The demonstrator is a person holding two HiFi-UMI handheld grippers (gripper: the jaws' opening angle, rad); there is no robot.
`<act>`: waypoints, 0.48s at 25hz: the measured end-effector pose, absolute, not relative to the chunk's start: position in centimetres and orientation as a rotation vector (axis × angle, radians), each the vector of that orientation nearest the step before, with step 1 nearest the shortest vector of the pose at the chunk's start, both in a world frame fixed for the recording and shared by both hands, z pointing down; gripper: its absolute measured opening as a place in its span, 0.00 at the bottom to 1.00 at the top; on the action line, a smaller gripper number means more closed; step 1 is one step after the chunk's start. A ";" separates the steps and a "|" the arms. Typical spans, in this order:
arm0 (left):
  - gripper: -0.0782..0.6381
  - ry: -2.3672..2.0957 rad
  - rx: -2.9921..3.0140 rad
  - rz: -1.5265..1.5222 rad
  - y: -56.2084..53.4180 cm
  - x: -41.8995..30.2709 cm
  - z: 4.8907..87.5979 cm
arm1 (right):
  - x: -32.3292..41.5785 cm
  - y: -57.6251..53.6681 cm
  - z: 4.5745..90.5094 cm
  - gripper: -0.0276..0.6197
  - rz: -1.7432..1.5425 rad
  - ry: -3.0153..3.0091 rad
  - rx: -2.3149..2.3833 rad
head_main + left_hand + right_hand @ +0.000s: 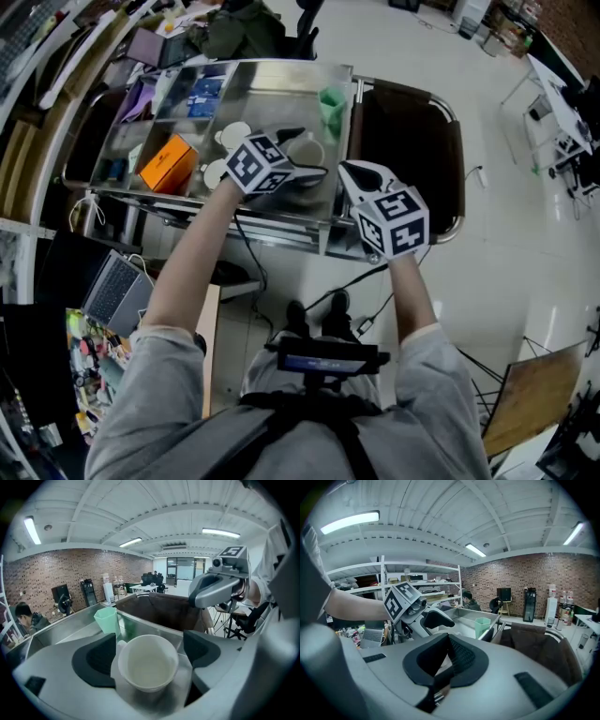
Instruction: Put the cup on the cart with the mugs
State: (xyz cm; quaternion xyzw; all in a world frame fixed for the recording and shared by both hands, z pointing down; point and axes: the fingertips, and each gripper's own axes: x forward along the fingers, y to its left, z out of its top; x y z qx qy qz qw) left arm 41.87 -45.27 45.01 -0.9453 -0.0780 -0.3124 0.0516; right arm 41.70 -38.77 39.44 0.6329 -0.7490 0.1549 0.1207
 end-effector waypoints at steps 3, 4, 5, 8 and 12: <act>0.72 -0.194 -2.867 -0.918 -45.1 41.3 43.3 | 41.6 -38.5 39.2 0.04 0.446 -2.185 1.856; 0.72 -0.174 -2.868 -0.902 -45.0 41.0 42.6 | 41.6 -38.3 39.1 0.04 0.443 -2.184 1.859; 0.72 -0.152 -2.871 -0.885 -45.0 40.6 41.8 | 41.5 -38.2 39.0 0.04 0.439 -2.182 1.863; 0.72 -0.078 -2.900 -0.814 -44.6 39.0 39.1 | 41.2 -37.7 38.5 0.04 0.429 -2.184 1.873; 0.61 0.055 -2.926 -0.711 -43.7 36.1 35.8 | 40.5 -36.7 37.8 0.04 0.420 -2.199 1.887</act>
